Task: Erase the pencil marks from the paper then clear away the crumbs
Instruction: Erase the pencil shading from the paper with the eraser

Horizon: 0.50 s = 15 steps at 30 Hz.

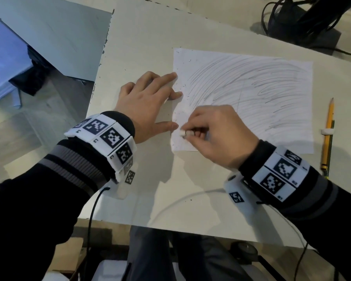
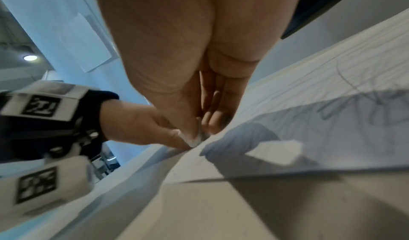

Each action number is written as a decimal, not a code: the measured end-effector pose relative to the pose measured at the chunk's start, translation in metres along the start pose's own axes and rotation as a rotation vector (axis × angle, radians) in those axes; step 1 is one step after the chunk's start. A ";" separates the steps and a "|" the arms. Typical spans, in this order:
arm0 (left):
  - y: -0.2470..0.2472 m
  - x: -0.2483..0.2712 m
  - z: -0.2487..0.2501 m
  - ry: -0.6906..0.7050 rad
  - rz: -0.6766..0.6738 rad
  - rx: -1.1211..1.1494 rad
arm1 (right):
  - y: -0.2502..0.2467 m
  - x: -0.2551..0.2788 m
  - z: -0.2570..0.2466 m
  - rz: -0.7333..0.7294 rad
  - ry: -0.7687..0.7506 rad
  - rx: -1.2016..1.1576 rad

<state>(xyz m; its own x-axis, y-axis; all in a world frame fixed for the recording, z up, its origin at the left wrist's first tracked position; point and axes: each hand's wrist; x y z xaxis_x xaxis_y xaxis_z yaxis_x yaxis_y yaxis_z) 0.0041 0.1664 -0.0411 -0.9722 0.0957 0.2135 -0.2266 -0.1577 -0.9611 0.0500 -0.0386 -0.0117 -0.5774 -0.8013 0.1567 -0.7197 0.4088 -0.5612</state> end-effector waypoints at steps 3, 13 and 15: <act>0.000 0.001 0.001 0.015 -0.026 0.002 | 0.007 0.005 0.001 -0.007 -0.003 -0.003; 0.000 0.004 0.002 0.037 -0.055 -0.041 | 0.005 0.003 -0.009 -0.003 0.025 0.024; 0.001 0.005 0.002 0.034 -0.057 -0.035 | 0.017 0.016 -0.007 -0.079 0.051 0.027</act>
<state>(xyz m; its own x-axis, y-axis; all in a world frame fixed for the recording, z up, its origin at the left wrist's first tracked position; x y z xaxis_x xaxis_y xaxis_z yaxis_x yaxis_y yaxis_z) -0.0007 0.1647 -0.0409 -0.9551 0.1372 0.2628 -0.2790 -0.1165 -0.9532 0.0258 -0.0409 -0.0127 -0.5383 -0.8072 0.2421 -0.7535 0.3323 -0.5672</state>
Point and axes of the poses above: each hand's wrist, its own x-axis away from the middle knuckle, its own y-axis out of the palm, z = x × y, and after that the axes turned 14 degrees about -x, right-handed
